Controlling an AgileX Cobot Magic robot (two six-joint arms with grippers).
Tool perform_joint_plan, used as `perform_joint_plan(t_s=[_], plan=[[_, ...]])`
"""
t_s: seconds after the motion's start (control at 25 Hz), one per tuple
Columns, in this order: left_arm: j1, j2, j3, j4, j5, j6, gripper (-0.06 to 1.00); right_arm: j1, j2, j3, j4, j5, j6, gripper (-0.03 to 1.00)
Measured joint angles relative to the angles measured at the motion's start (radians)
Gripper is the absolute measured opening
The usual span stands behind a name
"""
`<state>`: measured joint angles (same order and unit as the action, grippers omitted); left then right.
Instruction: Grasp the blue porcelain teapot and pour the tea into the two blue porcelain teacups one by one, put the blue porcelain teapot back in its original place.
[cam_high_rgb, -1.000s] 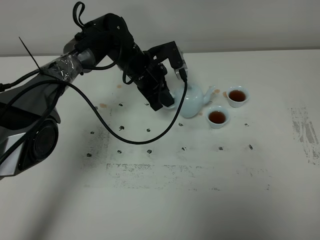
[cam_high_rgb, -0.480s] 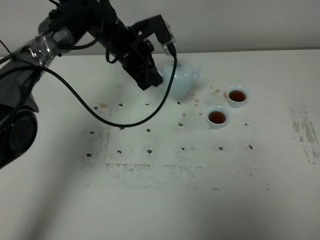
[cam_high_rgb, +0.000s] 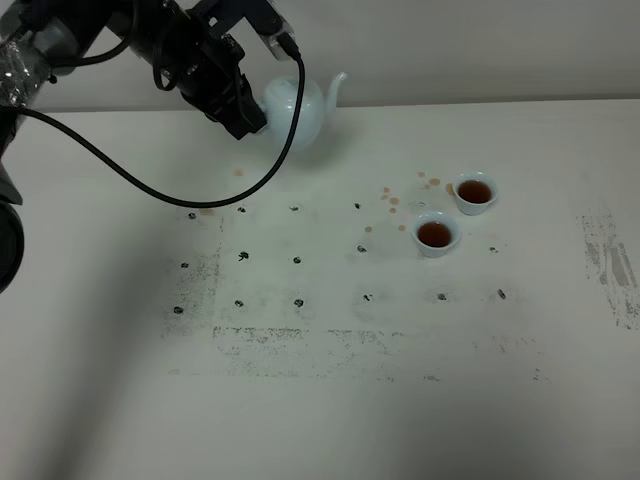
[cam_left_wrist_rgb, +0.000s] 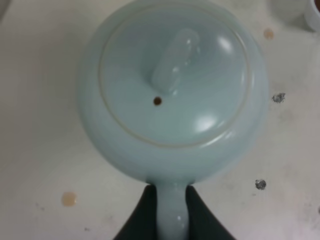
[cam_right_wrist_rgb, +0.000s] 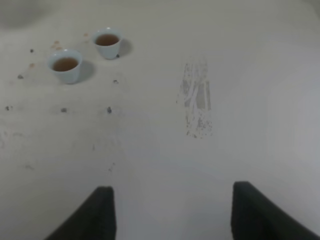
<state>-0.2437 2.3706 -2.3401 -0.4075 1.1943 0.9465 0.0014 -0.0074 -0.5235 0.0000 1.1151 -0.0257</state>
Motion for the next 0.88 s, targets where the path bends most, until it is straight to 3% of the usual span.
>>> perform_joint_plan(t_s=[0.32, 0.6, 0.88], plan=[[0.003, -0.097, 0.225, -0.002, 0.000, -0.018, 0.00, 0.000, 0.000, 0.000, 0.000, 0.000, 0.000, 0.49], [0.008, -0.247, 0.530, -0.010, -0.013, 0.063, 0.00, 0.000, 0.000, 0.000, 0.000, -0.001, 0.000, 0.49], [0.119, -0.328, 0.787, -0.046, -0.241, 0.164, 0.00, 0.000, 0.000, 0.000, 0.000, -0.001, 0.000, 0.49]])
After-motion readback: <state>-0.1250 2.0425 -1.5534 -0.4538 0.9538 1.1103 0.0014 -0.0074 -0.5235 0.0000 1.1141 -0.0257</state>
